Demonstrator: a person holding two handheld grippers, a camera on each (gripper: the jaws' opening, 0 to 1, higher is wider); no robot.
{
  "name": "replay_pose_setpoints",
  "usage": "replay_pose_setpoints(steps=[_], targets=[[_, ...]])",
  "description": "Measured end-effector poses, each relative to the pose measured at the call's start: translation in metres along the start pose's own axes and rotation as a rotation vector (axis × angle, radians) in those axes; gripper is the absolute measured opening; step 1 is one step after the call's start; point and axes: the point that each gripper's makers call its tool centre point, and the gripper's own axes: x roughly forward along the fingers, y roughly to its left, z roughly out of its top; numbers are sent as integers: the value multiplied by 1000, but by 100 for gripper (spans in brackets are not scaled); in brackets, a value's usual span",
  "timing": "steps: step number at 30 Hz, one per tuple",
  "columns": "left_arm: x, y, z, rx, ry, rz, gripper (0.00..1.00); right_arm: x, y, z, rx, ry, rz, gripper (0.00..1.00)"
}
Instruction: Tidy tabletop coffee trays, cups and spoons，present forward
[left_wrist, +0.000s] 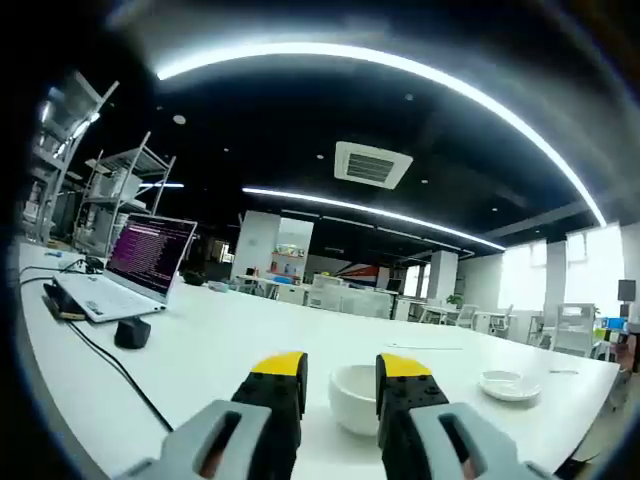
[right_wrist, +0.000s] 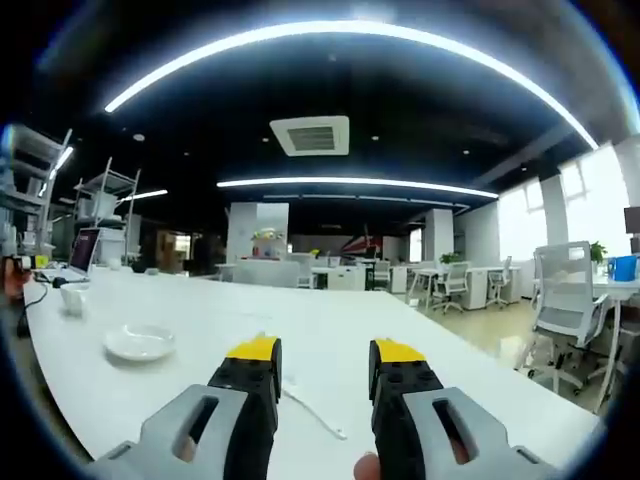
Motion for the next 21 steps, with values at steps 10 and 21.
replay_pose_setpoints(steps=[10,21], targets=[[0,1,0,2,4,-1,29,-1,-2,2,-1,-2,-4,35],[0,1,4,5,2,2,29,-1,-1,1,4,-4,2,35]])
